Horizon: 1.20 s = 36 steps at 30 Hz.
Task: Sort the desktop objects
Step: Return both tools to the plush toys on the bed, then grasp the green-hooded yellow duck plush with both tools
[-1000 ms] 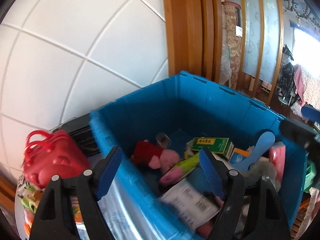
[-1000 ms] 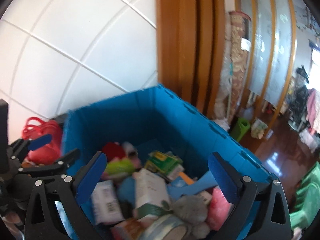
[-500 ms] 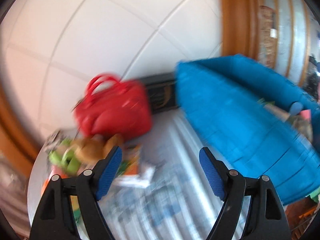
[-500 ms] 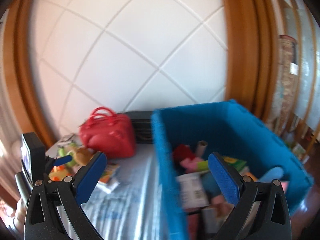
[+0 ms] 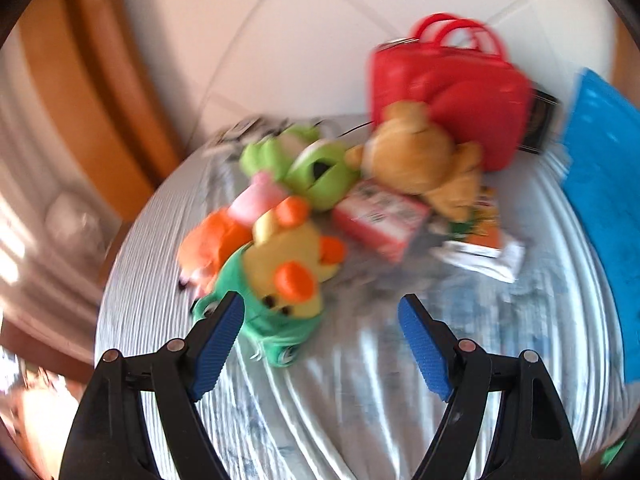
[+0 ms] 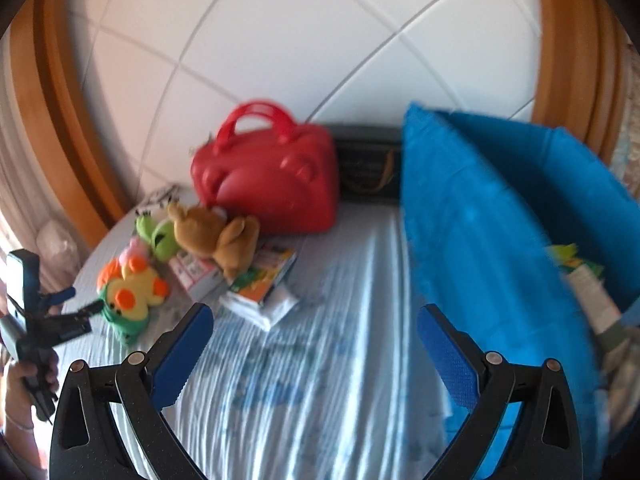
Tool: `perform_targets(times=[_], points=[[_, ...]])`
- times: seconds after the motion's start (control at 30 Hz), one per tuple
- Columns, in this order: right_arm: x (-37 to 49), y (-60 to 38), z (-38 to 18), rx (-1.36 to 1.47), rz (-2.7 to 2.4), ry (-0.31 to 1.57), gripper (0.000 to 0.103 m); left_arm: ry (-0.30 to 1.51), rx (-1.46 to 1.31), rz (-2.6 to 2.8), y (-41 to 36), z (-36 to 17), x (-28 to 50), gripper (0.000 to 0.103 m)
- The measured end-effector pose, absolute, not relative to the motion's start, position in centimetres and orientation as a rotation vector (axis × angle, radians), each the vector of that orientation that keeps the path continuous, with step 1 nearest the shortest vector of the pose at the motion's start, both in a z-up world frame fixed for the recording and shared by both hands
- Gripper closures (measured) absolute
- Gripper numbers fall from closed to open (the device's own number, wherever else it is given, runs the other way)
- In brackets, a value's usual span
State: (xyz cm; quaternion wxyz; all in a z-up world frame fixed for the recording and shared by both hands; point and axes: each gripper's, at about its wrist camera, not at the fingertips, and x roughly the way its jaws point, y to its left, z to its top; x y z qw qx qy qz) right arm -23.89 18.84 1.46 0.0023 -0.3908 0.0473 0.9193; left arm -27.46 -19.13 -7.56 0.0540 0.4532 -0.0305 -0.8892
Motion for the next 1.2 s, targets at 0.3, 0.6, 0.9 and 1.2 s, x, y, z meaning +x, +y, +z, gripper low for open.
perform_targets(times=[0.3,0.6,0.9,1.2], points=[[-30.7,12.2,-6.6,-1.533,2.843,0.089,0.000,0.009,1.386,-2.550,-22.2,-14.1,-34.4,0.024],[-35.7,6.1,-11.5,-1.718,2.839,-0.017,0.000,-0.387,1.359,-2.473,-22.6,-19.4,-31.8,0.022],[-36.9,-1.4,-15.6,-1.938,2.863,-0.109,0.000,-0.055,1.507,-2.518,-30.0,-20.5,-25.2,0.021],[-39.2,-7.1,-15.9,-1.874,3.002,-0.171,0.000,0.314,1.395,-2.575,-28.2,-19.4,-25.5,0.021]])
